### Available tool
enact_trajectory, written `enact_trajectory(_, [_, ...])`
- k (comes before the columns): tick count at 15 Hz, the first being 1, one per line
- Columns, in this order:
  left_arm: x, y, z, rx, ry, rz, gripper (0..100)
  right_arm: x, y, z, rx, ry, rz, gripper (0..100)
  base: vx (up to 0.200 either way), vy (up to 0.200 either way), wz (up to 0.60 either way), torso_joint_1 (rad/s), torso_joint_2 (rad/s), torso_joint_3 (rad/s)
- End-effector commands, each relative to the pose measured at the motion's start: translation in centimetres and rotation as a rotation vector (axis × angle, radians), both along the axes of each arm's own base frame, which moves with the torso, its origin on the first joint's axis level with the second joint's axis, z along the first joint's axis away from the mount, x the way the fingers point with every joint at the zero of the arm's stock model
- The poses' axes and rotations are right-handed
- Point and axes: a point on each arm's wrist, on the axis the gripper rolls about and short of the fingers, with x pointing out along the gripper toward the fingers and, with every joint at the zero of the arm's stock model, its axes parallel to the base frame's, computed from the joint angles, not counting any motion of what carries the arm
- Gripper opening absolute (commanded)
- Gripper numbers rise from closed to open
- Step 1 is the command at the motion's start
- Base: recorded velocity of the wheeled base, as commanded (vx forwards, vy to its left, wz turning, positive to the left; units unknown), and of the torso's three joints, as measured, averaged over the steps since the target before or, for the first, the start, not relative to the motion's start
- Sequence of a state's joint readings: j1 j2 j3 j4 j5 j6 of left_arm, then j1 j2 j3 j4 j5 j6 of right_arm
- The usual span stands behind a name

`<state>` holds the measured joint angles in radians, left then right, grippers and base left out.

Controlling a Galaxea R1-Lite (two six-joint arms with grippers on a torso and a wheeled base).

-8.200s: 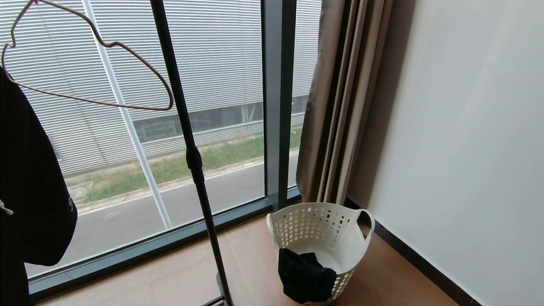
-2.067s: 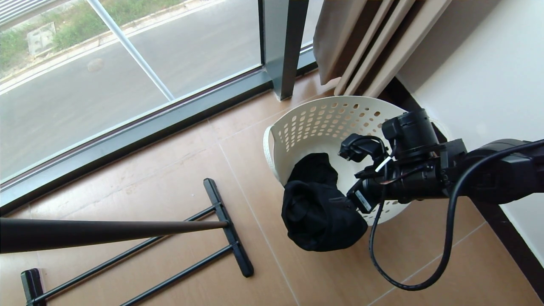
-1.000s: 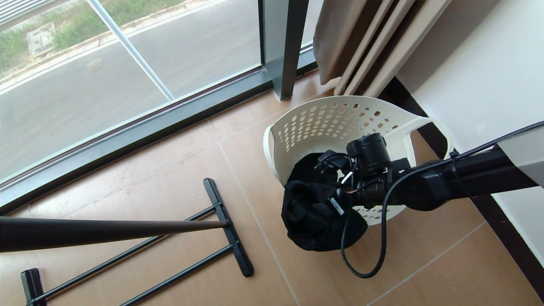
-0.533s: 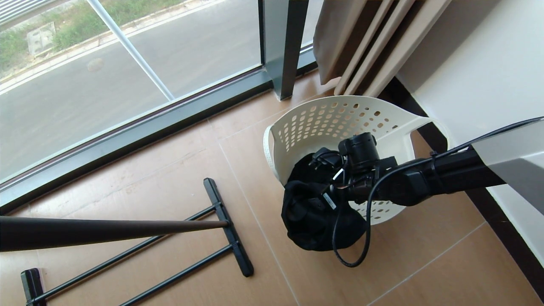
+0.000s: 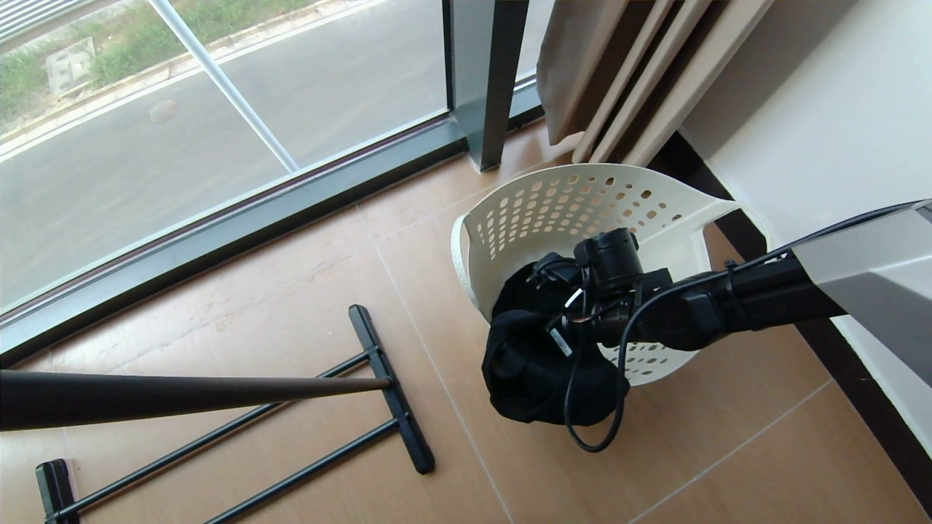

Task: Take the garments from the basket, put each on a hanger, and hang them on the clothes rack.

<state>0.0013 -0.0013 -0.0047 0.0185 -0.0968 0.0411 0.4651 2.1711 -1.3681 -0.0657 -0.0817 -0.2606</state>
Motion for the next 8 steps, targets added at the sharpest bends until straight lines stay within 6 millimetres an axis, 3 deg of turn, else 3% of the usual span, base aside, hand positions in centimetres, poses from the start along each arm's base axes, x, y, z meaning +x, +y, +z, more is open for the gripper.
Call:
enact_trajectory(1, [0.0,0.0,0.0,0.0,0.001,0.0,100,-0.4,-0.1,1.0,0.005,-0.019,-0.005,0,0.0,0.0,0.0,0.0,0.0,0.0])
enact_trajectory(5, [0.0,0.0,0.0,0.0,0.001,0.0,100,-1.5,-0.8,4.3,0.015,-0.083,-0.03,0,0.0,0.0,0.0,0.0,0.0,0.0])
enact_trajectory(8, [0.0,0.0,0.0,0.0,0.001,0.0,100,-4.6,-1.7,8.2,0.0,-0.055,-0.013,0,0.0,0.0,0.0,0.0,0.0,0.0])
